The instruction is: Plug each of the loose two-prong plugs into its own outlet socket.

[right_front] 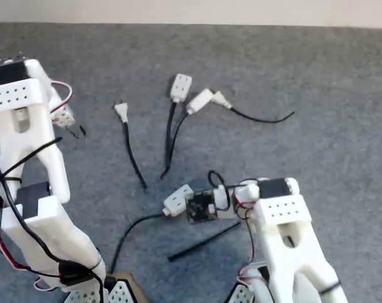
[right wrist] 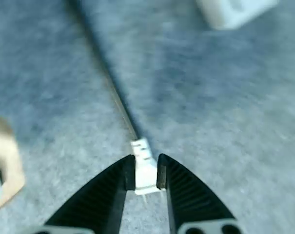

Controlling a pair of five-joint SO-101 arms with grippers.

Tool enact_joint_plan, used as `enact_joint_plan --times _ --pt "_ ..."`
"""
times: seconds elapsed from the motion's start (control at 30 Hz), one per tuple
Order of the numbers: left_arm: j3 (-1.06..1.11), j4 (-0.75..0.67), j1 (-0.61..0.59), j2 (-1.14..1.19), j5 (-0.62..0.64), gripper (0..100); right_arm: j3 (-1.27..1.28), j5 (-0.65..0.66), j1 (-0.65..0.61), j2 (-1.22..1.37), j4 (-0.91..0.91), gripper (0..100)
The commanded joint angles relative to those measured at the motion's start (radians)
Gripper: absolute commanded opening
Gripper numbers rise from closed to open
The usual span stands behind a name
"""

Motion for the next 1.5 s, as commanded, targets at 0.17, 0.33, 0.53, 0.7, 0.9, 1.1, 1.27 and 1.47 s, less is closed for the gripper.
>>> enact_joint_plan --times 0.17,0.33,0.53,0.7,0.9,1.1,1.27,1.47 --pt "-0.005 -0.018 -0.09 -0.05 -0.028 22 -0.061 0.157 0.036 0.197 0.002 10.7" --pt "-0.005 -0.018 -0.101 -0.05 -0.028 22 -0.136 0.187 0.116 0.263 0.002 13.9" --pt "-0.005 -0.02 -0.101 -0.05 -0.028 22 -0.202 0.181 0.137 0.334 0.004 13.9" --pt "-0.005 -0.02 -0.101 -0.05 -0.028 22 -0.179 0.178 0.093 0.346 0.013 13.9" --pt "-0.005 -0.02 -0.101 -0.05 -0.028 22 -0.113 0.178 0.064 0.346 -0.025 13.9" --pt "-0.004 -0.014 -0.101 -0.05 -0.028 22 -0.002 0.11 0.067 0.354 -0.232 13.9" --pt "-0.004 -0.012 -0.102 -0.05 -0.028 22 0.048 0.089 0.067 0.355 -0.338 13.8" --pt "-0.004 -0.012 -0.102 -0.05 -0.026 22 0.099 0.089 0.068 0.349 -0.384 0.0"
